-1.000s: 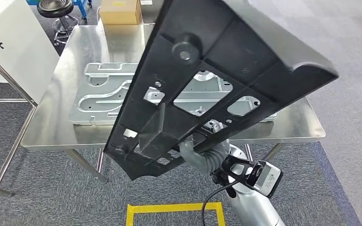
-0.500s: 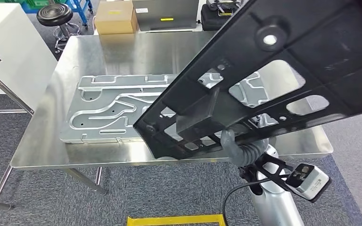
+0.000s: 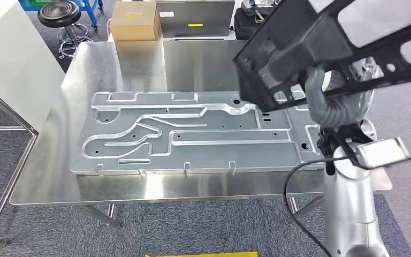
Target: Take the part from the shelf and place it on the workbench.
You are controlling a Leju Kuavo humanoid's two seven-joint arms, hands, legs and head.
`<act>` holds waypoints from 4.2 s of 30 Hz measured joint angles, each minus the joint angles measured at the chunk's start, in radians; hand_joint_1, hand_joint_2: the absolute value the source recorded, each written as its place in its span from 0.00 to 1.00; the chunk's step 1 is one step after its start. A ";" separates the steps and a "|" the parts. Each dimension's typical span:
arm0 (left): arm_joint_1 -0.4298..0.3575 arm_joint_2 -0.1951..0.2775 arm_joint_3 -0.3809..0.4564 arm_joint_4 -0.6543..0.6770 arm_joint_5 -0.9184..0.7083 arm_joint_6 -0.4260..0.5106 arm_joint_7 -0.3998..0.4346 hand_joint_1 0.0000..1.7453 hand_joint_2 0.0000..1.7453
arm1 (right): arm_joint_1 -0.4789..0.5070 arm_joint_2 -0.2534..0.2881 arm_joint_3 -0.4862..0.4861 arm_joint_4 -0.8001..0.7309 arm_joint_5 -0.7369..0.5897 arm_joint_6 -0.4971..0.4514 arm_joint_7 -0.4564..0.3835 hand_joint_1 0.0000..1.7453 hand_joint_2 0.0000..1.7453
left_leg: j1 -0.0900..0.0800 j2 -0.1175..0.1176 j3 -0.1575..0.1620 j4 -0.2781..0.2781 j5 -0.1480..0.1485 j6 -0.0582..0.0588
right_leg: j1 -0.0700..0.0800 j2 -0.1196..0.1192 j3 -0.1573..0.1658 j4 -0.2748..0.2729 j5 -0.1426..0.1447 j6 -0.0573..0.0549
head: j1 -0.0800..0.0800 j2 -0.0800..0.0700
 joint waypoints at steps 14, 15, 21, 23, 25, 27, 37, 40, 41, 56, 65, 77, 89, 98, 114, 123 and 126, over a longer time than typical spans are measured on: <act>-0.011 0.007 -0.028 0.000 0.000 0.000 -0.004 0.00 0.00 | -0.391 -0.048 0.276 0.502 0.790 -0.206 0.354 1.00 1.00 | 0.001 -0.001 -0.014 0.066 -0.054 -0.048 | -0.010 0.000 -0.016 -0.120 0.141 -0.035 | 0.000 0.000; -0.012 0.007 -0.031 0.000 0.000 -0.001 -0.004 0.00 0.00 | -0.411 -0.035 0.306 0.542 0.813 -0.199 0.365 1.00 1.00 | 0.002 -0.001 -0.038 0.122 -0.084 -0.052 | -0.009 -0.001 -0.016 -0.120 0.141 -0.040 | 0.000 0.000; -0.013 0.007 -0.045 0.000 0.000 -0.006 -0.003 0.00 0.00 | -0.472 0.079 0.485 0.834 0.910 -0.173 0.398 1.00 1.00 | 0.002 -0.001 -0.076 0.187 -0.066 -0.046 | 0.005 0.001 -0.010 -0.119 0.136 -0.050 | 0.000 0.000; -0.015 0.009 -0.051 0.000 0.000 -0.008 0.000 0.00 0.00 | -0.487 0.123 0.525 0.936 0.923 -0.173 0.412 1.00 1.00 | -0.002 -0.001 -0.016 0.061 -0.019 -0.036 | 0.010 0.001 -0.009 -0.118 0.133 -0.048 | 0.000 0.000; -0.015 0.011 -0.056 0.000 0.000 -0.009 0.002 0.00 0.00 | -0.496 0.158 0.552 1.022 0.931 -0.172 0.426 1.00 1.00 | -0.006 -0.002 0.003 0.019 -0.014 -0.030 | 0.013 -0.001 -0.012 -0.119 0.132 -0.041 | 0.000 0.000; -0.014 0.012 -0.058 0.000 0.000 -0.011 0.004 0.00 0.00 | -0.499 0.186 0.568 1.092 0.934 -0.168 0.437 1.00 1.00 | -0.003 -0.003 0.004 0.011 -0.011 -0.024 | 0.013 -0.002 -0.011 -0.118 0.129 -0.032 | 0.000 0.000; -0.012 0.013 -0.079 0.000 0.000 -0.039 -0.006 0.00 0.00 | -0.527 0.238 0.604 1.312 0.959 -0.102 0.492 1.00 1.00 | 0.004 -0.004 0.012 0.008 -0.016 -0.014 | -0.005 -0.006 -0.092 0.008 0.120 -0.006 | 0.000 0.000; -0.014 0.014 -0.083 0.000 0.000 -0.058 -0.016 0.00 0.00 | -0.536 0.238 0.612 1.355 0.978 -0.099 0.516 1.00 1.00 | -0.001 -0.004 0.010 0.013 -0.021 -0.027 | 0.001 -0.006 -0.042 -0.109 0.152 -0.020 | 0.000 0.000; -0.015 0.014 -0.083 0.000 0.000 -0.063 -0.020 0.00 0.00 | -0.535 0.238 0.615 1.368 0.986 -0.096 0.524 1.00 1.00 | -0.001 -0.004 0.010 0.013 -0.021 -0.032 | 0.003 -0.005 -0.040 -0.114 0.151 -0.025 | 0.000 0.000; -0.013 0.023 -0.100 0.000 -0.001 -0.070 -0.072 0.00 1.00 | -0.502 0.215 0.678 1.456 1.083 -0.089 0.541 0.00 0.00 | 0.003 -0.001 0.025 0.014 -0.032 -0.039 | 0.005 0.005 -0.024 -0.123 0.153 -0.030 | 0.000 0.000; -0.012 0.023 -0.126 0.000 0.000 -0.042 -0.077 0.00 0.50 | -0.477 0.215 0.704 1.470 1.096 -0.134 0.506 0.00 0.00 | 0.009 0.005 0.029 0.002 -0.019 -0.006 | 0.000 0.000 -0.138 0.142 0.035 0.002 | 0.000 0.000; -0.018 0.019 -0.132 0.000 -0.001 -0.042 -0.088 0.00 0.00 | -0.454 0.220 0.674 1.456 1.032 -0.254 0.436 0.00 0.00 | 0.006 0.003 -0.041 0.167 -0.118 -0.058 | 0.000 -0.003 -0.002 -0.143 0.158 -0.052 | 0.000 0.000; -0.008 0.019 -0.130 0.000 -0.001 -0.052 -0.104 0.00 0.00 | -0.304 0.179 0.484 1.135 0.680 -0.408 0.140 0.00 0.00 | 0.007 -0.001 0.044 0.001 -0.031 -0.022 | 0.007 -0.003 -0.010 -0.124 0.141 -0.017 | 0.000 0.000; 0.016 0.017 -0.128 0.000 -0.001 -0.090 -0.132 0.00 0.00 | 0.144 -0.028 0.137 0.519 0.500 -0.565 0.080 0.00 0.00 | 0.004 -0.017 0.047 -0.002 -0.034 0.001 | 0.005 -0.007 -0.062 -0.013 0.113 -0.012 | 0.000 0.000; 0.034 0.015 -0.129 0.001 -0.001 -0.130 -0.178 0.00 0.00 | 0.774 0.093 -0.510 -0.067 0.495 -0.620 -0.086 0.00 0.00 | 0.002 -0.003 0.039 0.131 -0.129 -0.041 | 0.002 -0.009 0.015 -0.145 0.144 -0.046 | 0.000 0.000; 0.025 0.018 -0.131 0.001 -0.001 -0.126 -0.181 0.00 0.00 | 0.794 0.156 -0.529 -0.037 0.527 -0.590 -0.071 0.00 0.00 | -0.001 0.005 0.087 -0.020 -0.048 0.008 | -0.001 -0.002 -0.028 -0.038 0.053 -0.002 | 0.000 0.000; 0.029 0.017 -0.131 0.001 -0.001 -0.122 -0.177 0.00 0.00 | 0.792 0.171 -0.542 0.032 0.529 -0.566 -0.063 0.00 0.00 | -0.003 0.007 0.055 -0.016 -0.028 0.009 | -0.006 -0.003 -0.067 0.119 -0.038 0.007 | 0.000 0.000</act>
